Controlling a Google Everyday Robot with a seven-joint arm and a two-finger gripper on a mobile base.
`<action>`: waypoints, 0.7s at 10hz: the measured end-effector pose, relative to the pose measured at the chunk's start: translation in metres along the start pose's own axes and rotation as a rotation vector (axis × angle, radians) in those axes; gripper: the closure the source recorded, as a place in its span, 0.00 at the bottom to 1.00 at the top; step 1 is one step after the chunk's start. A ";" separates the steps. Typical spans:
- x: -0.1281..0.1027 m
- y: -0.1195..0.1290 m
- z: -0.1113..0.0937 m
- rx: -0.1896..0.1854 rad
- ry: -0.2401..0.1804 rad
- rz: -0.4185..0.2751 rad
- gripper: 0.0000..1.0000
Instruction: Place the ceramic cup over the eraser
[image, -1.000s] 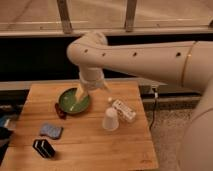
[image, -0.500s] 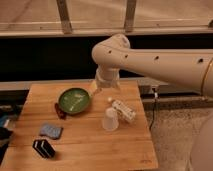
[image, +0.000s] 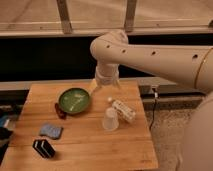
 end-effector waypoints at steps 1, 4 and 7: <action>0.005 -0.006 0.008 0.004 0.023 0.011 0.20; 0.022 -0.019 0.061 0.016 0.118 0.052 0.20; 0.043 -0.029 0.110 -0.024 0.189 0.110 0.20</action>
